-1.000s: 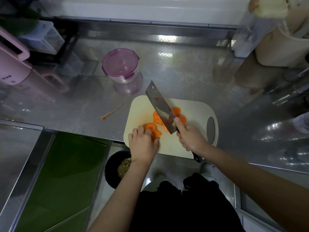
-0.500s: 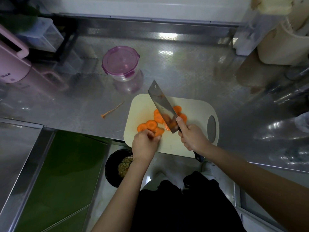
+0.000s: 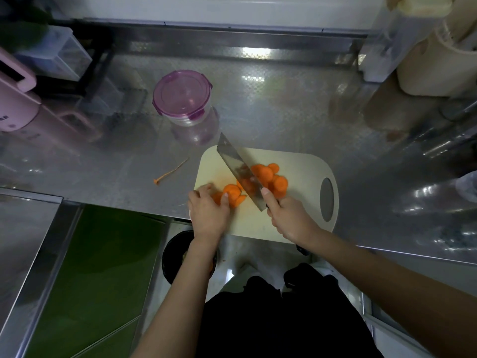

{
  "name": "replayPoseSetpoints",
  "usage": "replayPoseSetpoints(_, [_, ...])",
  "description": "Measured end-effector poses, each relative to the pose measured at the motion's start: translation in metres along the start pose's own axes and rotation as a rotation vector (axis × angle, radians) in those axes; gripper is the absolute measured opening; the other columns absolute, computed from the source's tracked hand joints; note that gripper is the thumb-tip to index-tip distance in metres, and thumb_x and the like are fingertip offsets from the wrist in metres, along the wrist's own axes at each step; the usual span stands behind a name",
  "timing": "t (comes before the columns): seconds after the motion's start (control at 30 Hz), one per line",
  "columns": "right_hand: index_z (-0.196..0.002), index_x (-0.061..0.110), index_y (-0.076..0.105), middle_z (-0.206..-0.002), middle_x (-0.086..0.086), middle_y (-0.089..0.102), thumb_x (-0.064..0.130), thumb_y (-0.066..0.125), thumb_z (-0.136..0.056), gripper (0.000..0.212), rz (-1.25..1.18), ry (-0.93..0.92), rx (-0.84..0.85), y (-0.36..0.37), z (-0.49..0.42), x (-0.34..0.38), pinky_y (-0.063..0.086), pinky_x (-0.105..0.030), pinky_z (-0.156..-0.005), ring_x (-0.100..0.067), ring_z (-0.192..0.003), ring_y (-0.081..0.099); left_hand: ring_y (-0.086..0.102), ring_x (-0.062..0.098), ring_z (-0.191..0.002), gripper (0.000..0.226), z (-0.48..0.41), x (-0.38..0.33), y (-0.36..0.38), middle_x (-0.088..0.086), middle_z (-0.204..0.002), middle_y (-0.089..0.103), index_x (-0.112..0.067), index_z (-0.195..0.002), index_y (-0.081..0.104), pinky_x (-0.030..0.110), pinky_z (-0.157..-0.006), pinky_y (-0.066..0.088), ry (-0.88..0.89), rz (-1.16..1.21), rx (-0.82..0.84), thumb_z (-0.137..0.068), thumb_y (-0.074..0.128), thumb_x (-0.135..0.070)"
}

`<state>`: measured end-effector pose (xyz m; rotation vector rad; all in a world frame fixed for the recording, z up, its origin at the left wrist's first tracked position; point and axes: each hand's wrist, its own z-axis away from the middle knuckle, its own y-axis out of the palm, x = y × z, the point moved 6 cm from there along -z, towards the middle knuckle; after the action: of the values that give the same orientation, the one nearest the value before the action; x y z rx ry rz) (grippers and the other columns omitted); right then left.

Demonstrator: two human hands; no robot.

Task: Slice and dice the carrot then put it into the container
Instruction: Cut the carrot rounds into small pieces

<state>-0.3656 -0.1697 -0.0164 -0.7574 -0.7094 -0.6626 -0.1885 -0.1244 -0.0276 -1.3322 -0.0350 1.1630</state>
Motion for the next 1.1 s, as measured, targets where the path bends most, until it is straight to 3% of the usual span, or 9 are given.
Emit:
replayPoseSetpoints(0.13, [-0.073,-0.008,0.057,-0.063,-0.018,0.054,0.047,0.031,-0.099,0.066,0.143,-0.065,-0.044,0.009,0.004,0.011,0.041,-0.034,-0.066,-0.029,-0.063,0.055,0.044,0.035,-0.12,0.046,-0.004,-0.001,0.004,0.017,-0.132,0.037,-0.006,-0.131,0.045,0.037,-0.105,0.033,-0.038,0.087,0.034,-0.089,0.059,-0.021])
replayPoseSetpoints(0.33, [-0.104,-0.01,0.062,-0.093,-0.026,0.065,0.047,0.032,-0.099,0.064,0.16,-0.14,-0.05,0.028,-0.002,0.022,0.047,-0.042,-0.084,-0.036,-0.09,0.06,0.052,0.032,-0.111,0.039,-0.005,-0.004,0.005,0.017,-0.128,0.042,-0.006,-0.125,0.052,0.03,-0.098,0.036,-0.048,0.151,0.035,-0.089,0.06,-0.017])
replayPoseSetpoints(0.53, [-0.059,0.003,0.046,-0.058,-0.013,0.048,0.046,0.032,-0.099,0.061,0.181,-0.112,0.023,0.037,-0.003,0.028,0.041,-0.035,-0.067,-0.031,-0.067,0.053,0.054,0.03,-0.104,0.034,-0.001,0.002,0.004,0.017,-0.119,0.049,-0.007,-0.12,0.056,0.023,-0.085,0.034,-0.053,0.185,0.018,-0.086,0.061,-0.011])
replayPoseSetpoints(0.63, [-0.103,0.013,0.065,-0.096,-0.013,0.064,0.042,0.035,-0.1,0.042,0.103,-0.137,0.016,0.032,-0.003,0.029,0.04,-0.029,-0.087,-0.026,-0.097,0.058,0.054,0.03,-0.105,0.032,0.0,0.006,0.005,0.016,-0.118,0.051,-0.007,-0.117,0.057,0.025,-0.088,0.036,-0.067,0.206,0.012,-0.086,0.062,-0.013])
replayPoseSetpoints(0.7, [-0.134,0.02,0.051,-0.122,-0.009,0.057,0.039,0.035,-0.1,0.042,0.083,-0.18,0.001,0.027,-0.003,0.029,0.034,-0.025,-0.095,-0.023,-0.115,0.051,0.049,0.03,-0.111,0.038,0.003,0.003,0.001,0.015,-0.12,0.048,-0.01,-0.121,0.056,0.03,-0.095,0.035,-0.006,0.146,-0.033,-0.085,0.063,-0.019])
replayPoseSetpoints(0.77, [-0.125,0.024,0.057,-0.105,0.001,0.055,0.038,0.033,-0.101,0.037,0.096,-0.179,0.015,0.022,-0.003,0.024,0.034,-0.023,-0.088,-0.014,-0.101,0.052,0.044,0.029,-0.108,0.042,0.011,-0.009,-0.003,0.013,-0.115,0.047,-0.015,-0.121,0.056,0.036,-0.093,0.033,0.196,-0.079,-0.118,-0.083,0.066,-0.03])
replayPoseSetpoints(0.8, [-0.103,0.028,0.062,-0.087,0.005,0.052,0.039,0.032,-0.101,0.032,0.109,-0.163,0.023,0.021,-0.003,0.021,0.035,-0.022,-0.079,-0.01,-0.084,0.05,0.043,0.029,-0.104,0.041,0.016,-0.015,-0.002,0.012,-0.11,0.048,-0.017,-0.117,0.059,0.036,-0.088,0.033,0.307,-0.197,-0.135,-0.081,0.067,-0.035])
replayPoseSetpoints(0.87, [-0.07,0.04,0.036,-0.067,0.013,0.035,0.039,0.032,-0.101,0.032,0.135,-0.16,0.009,0.019,-0.003,0.017,0.03,-0.016,-0.062,0.001,-0.063,0.035,0.045,0.03,-0.095,0.036,0.024,-0.023,0.005,0.01,-0.101,0.049,-0.018,-0.105,0.063,0.036,-0.079,0.035,0.441,-0.368,-0.121,-0.076,0.071,-0.038])
replayPoseSetpoints(1.1, [-0.061,0.038,0.027,-0.057,0.013,0.032,0.038,0.033,-0.101,0.041,0.12,-0.167,0.01,0.017,-0.001,0.016,0.027,-0.014,-0.055,-0.001,-0.054,0.031,0.043,0.032,-0.096,0.03,0.025,-0.028,0.019,0.013,-0.101,0.049,-0.012,-0.106,0.062,0.038,-0.08,0.034,0.487,-0.492,-0.069,-0.079,0.068,-0.024])
